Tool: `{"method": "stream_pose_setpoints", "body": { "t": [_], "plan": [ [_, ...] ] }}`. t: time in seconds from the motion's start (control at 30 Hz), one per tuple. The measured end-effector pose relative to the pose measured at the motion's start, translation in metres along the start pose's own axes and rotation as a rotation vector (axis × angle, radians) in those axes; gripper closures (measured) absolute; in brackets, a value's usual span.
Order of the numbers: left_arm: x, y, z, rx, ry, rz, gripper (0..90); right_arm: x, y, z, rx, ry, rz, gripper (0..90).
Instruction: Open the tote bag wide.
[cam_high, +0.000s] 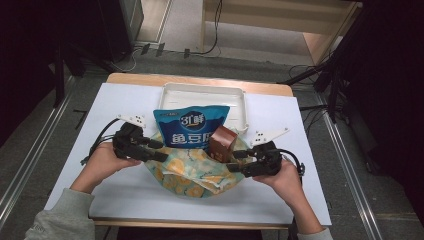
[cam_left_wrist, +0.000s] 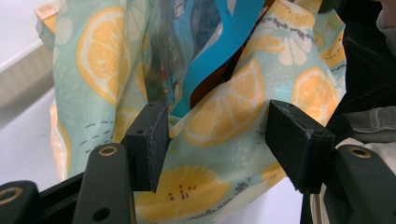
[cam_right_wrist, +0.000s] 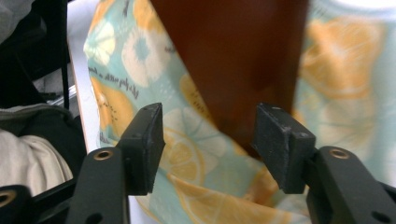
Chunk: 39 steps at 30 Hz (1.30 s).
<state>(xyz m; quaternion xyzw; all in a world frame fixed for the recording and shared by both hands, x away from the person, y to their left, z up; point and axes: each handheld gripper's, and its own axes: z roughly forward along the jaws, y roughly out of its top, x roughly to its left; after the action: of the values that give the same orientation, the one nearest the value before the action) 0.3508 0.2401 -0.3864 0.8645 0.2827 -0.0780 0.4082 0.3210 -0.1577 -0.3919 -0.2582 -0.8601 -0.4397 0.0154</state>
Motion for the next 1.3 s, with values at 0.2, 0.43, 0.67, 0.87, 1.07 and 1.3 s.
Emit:
{"method": "stream_pose_setpoints", "body": {
  "t": [0.2,0.43,0.67,0.87,1.07,1.3],
  "plan": [
    [0.004,-0.006,0.003,-0.016,-0.007,-0.027,45.1,-0.001,-0.011,0.016,0.014,0.026,0.012,43.9],
    [0.004,-0.008,0.006,0.001,-0.011,-0.039,62.2,0.002,-0.017,0.028,0.031,0.026,0.001,55.6],
    [0.004,-0.010,0.007,0.023,-0.013,-0.074,85.2,0.003,-0.019,0.030,0.056,0.004,0.036,87.3],
    [0.002,-0.014,0.004,0.004,0.002,-0.061,90.0,0.004,-0.018,0.028,0.048,0.010,0.040,90.0],
    [-0.001,-0.014,0.001,-0.008,-0.006,-0.049,90.0,0.007,-0.018,0.021,0.020,0.005,0.019,90.0],
    [-0.002,-0.014,-0.001,-0.008,-0.011,-0.066,90.0,0.009,-0.019,0.021,0.018,0.004,0.029,90.0]
  ]
}}
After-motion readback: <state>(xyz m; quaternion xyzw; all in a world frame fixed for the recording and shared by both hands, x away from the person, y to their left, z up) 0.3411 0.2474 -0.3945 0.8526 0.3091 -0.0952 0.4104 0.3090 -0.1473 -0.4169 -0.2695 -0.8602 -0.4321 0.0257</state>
